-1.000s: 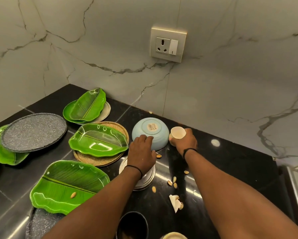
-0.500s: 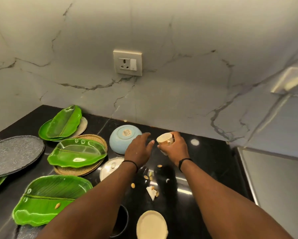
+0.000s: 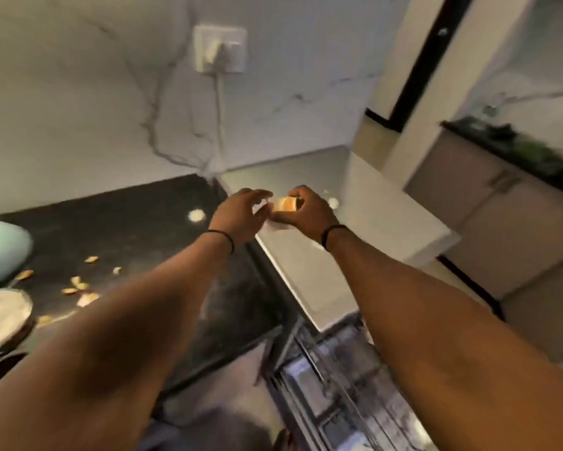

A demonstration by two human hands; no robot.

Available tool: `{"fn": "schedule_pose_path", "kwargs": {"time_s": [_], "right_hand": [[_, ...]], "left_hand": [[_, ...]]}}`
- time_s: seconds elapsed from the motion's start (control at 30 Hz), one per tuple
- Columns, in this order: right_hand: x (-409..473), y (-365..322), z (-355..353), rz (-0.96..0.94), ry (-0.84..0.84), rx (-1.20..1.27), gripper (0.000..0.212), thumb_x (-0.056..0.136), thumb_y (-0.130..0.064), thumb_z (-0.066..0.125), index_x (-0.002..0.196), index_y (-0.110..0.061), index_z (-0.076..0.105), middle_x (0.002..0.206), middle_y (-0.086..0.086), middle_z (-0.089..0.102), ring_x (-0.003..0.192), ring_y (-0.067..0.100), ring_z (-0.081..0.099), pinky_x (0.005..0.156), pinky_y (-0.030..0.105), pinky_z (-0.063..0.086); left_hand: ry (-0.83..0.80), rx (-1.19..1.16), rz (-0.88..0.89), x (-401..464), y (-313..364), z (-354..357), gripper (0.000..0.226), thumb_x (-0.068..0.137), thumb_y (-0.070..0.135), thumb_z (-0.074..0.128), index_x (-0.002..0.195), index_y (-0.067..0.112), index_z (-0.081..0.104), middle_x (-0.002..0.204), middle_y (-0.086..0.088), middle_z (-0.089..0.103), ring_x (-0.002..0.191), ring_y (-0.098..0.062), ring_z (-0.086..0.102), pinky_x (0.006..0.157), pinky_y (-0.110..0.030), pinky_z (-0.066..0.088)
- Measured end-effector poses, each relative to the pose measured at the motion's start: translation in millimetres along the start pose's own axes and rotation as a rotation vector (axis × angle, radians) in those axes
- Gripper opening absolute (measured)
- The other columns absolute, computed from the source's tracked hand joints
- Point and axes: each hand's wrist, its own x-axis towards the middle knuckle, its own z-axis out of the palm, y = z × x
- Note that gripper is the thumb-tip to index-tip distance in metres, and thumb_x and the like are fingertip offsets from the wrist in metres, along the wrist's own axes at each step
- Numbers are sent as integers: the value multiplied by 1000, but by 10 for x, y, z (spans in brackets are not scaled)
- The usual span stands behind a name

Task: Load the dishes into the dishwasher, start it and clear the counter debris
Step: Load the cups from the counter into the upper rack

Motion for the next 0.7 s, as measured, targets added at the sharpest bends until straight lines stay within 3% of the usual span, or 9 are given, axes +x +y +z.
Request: {"fn": "schedule_pose_path", "kwargs": {"time_s": [0.17,0.3,0.4,0.43,0.5,0.57,0.63,0.7], "right_hand": [[-765,1036,-1272,215,84,-145,50,68,-66,72,79,-20,58,76,-3,59,76,19,56,63,31,42],[-1367,1605,-1974,403,57,-199,52,79,-63,63,90,-12,63,90,7,62,86,26,61,77,42,54],[-1818,1980,-2224,539,7,-221,49,81,-58,64,94,-10,62,88,9,63,69,21,60,52,28,50],[-1970,2157,-2262,574,-17,-220,48,81,-55,66,99,-11,63,91,10,64,70,23,62,50,27,49],[-2211,2558,-2251,619,-81,-259,53,79,-55,68,114,-14,62,113,9,64,96,27,63,72,33,51],[-2423,2922,-2154,666,-146,-303,65,76,-55,71,128,-20,55,134,5,55,119,25,52,92,30,42],[-2577,3230,-2016,683,-189,-262,68,74,-49,76,133,-24,53,142,1,48,129,23,45,100,30,37],[-2674,3514,-1831,676,-244,-273,62,72,-44,77,128,-27,56,140,-1,51,126,22,48,96,29,41]], "left_hand": [[-171,-135,223,-122,1291,1042,26,92,30,56,114,25,69,109,-6,67,103,-24,61,88,-29,44],[-325,-142,395,-336,2149,1698,26,92,21,52,111,20,69,103,-11,62,102,-29,59,88,-38,46],[-465,-54,456,-546,2583,2168,24,93,19,50,108,17,69,109,-13,60,103,-32,57,85,-36,45],[-522,-34,468,-650,2714,2349,25,93,18,50,108,15,70,112,-14,62,105,-33,57,85,-35,44],[-651,-6,459,-872,2871,2685,26,93,13,51,110,13,70,113,-13,66,105,-31,60,86,-36,47],[-778,19,378,-1102,2887,3001,33,93,7,46,113,18,70,113,-8,68,100,-25,63,82,-32,50],[-846,53,325,-1292,2815,3276,38,92,4,45,113,23,70,113,-5,69,97,-22,63,80,-28,49],[-890,72,259,-1448,2696,3546,39,88,3,49,114,24,70,116,-3,68,99,-23,64,85,-32,52]]}}
